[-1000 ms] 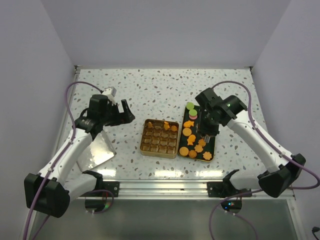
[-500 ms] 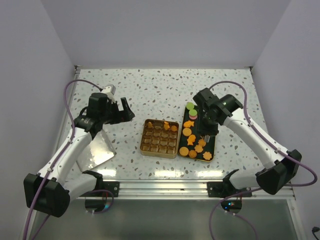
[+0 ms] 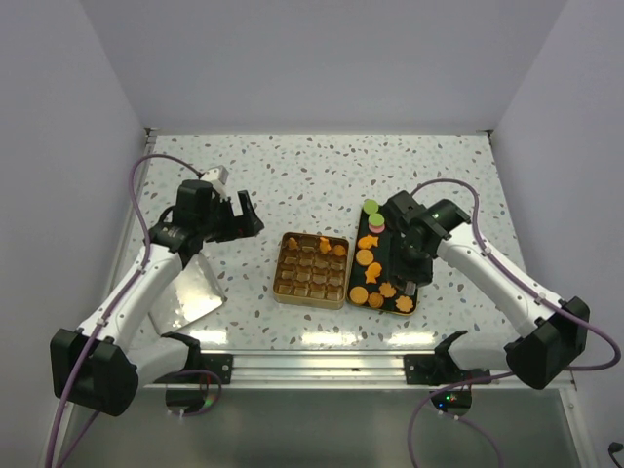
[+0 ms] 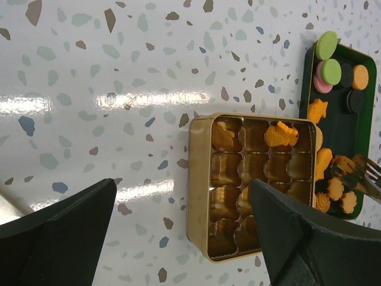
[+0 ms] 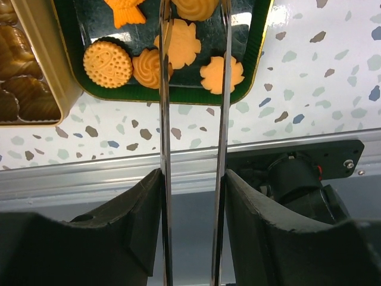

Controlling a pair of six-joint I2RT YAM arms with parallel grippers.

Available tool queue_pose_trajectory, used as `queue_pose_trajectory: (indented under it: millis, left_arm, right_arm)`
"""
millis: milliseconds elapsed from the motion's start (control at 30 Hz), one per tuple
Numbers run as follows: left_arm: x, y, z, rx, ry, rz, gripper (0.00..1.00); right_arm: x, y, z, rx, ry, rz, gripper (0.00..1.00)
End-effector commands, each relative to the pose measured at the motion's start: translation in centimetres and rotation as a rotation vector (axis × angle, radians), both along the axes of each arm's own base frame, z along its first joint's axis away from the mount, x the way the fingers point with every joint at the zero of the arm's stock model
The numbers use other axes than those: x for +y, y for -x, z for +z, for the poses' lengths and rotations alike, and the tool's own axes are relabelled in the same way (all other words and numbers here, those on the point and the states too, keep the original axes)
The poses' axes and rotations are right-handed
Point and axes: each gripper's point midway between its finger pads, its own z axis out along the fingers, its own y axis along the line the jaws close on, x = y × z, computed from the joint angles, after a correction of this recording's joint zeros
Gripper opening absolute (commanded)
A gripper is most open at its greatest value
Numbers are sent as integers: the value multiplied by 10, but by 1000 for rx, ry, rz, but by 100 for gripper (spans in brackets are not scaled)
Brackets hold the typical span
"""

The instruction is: Pack the cookies

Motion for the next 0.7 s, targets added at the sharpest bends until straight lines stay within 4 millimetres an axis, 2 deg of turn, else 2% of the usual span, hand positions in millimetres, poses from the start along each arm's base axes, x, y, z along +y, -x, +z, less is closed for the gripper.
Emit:
queue_pose_trajectory:
  millis: [0, 433, 667]
  left_arm:
    - [-6, -15, 24, -91, 16, -15, 100]
    - [-5, -15, 23, -87, 12, -9, 100]
    - [-5, -15, 23, -87, 16, -9, 100]
  right_arm:
    - [-5, 11, 0, 28, 0, -17, 47]
    - [-4, 10, -10, 40, 8, -11, 49]
    - [-3, 13, -12, 50, -9, -10, 39]
